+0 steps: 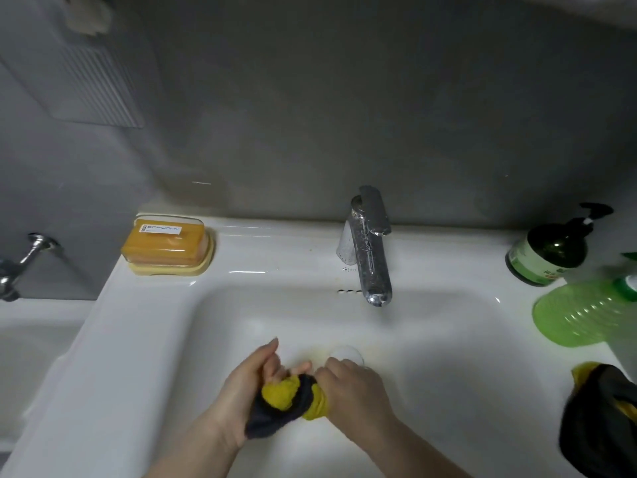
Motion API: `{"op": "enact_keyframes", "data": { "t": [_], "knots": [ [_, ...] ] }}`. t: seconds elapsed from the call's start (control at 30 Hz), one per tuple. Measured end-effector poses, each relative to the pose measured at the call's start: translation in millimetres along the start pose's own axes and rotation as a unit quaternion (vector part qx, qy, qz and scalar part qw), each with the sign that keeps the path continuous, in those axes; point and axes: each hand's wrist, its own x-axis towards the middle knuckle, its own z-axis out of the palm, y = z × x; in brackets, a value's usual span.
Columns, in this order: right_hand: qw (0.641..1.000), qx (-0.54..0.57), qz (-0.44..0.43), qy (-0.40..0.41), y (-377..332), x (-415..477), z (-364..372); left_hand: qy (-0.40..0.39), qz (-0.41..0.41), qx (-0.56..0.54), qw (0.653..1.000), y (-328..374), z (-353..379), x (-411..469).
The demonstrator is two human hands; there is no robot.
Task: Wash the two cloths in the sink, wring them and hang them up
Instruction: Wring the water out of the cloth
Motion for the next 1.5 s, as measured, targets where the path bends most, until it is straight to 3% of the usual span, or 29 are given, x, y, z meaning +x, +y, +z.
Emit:
{"op": "enact_keyframes", "data": {
  "t": [0.1,0.2,0.3,0.37,0.43,0.47,0.53,0.57,0.6,0.67,0.77,0.8,0.83,0.87,0.97,1.0,1.03,1.07,1.13,1.27,1.4,1.5],
  "knots": [
    [0.995,-0.04,-0.05,0.074,6,-6,4,0.025,0.032,0.093,0.995,-24,-3,-7],
    [0.979,-0.078,-0.114,0.151,12,-9,6,-0.031,-0.057,0.195,0.979,-37,-13,-11],
    [0.968,-0.109,-0.176,0.14,18,-11,3,-0.097,-0.141,0.317,0.933,-37,-14,-22],
    [0.971,-0.123,-0.195,0.06,18,-14,3,-0.089,-0.127,0.515,0.843,-38,-14,-16],
    [0.973,-0.128,-0.18,-0.063,11,-10,-7,-0.041,-0.092,0.687,0.719,-38,-11,-4],
    [0.973,-0.101,-0.155,-0.141,8,-8,-11,-0.008,-0.067,0.767,0.638,-38,-7,3],
    [0.955,-0.012,-0.05,-0.291,2,-7,0,0.054,0.012,0.901,0.431,-35,3,13],
    [0.943,0.042,0.02,-0.329,-4,-7,3,0.061,0.045,0.935,0.346,-34,7,18],
    [0.934,0.104,0.088,-0.329,-8,-9,7,0.051,0.084,0.954,0.284,-32,8,25],
    [0.897,0.245,0.205,-0.304,-16,-12,10,0.014,0.155,0.965,0.211,-24,9,30],
    [0.801,0.421,0.331,-0.269,-30,-14,2,-0.049,0.206,0.96,0.18,0,8,22],
    [0.776,0.457,0.354,-0.252,-34,-11,-3,-0.06,0.218,0.955,0.194,8,7,21],
    [0.757,0.48,0.376,-0.234,-39,-7,-8,-0.058,0.234,0.943,0.229,15,6,18],
    [0.741,0.497,0.393,-0.222,-41,-2,-12,-0.046,0.259,0.917,0.298,18,3,16],
    [0.691,0.561,0.402,-0.214,-42,9,-21,0.02,0.341,0.704,0.623,13,-9,4],
    [0.672,0.586,0.406,-0.201,-44,11,-26,0.034,0.34,0.616,0.71,8,-11,1],
    [0.653,0.61,0.409,-0.188,-45,12,-29,0.036,0.331,0.539,0.774,4,-11,1],
    [0.637,0.63,0.41,-0.173,-46,14,-32,0.033,0.326,0.478,0.815,2,-10,2],
    [0.607,0.656,0.424,-0.149,-46,20,-30,0.035,0.323,0.396,0.859,2,-7,5],
    [0.566,0.686,0.438,-0.132,-42,30,-29,0.045,0.313,0.338,0.886,5,3,14],
    [0.553,0.704,0.431,-0.117,-36,27,-22,0.053,0.285,0.291,0.912,0,9,19],
    [0.563,0.679,0.449,-0.142,-35,27,-11,0.074,0.261,0.28,0.921,-3,5,21]
  ]
}}
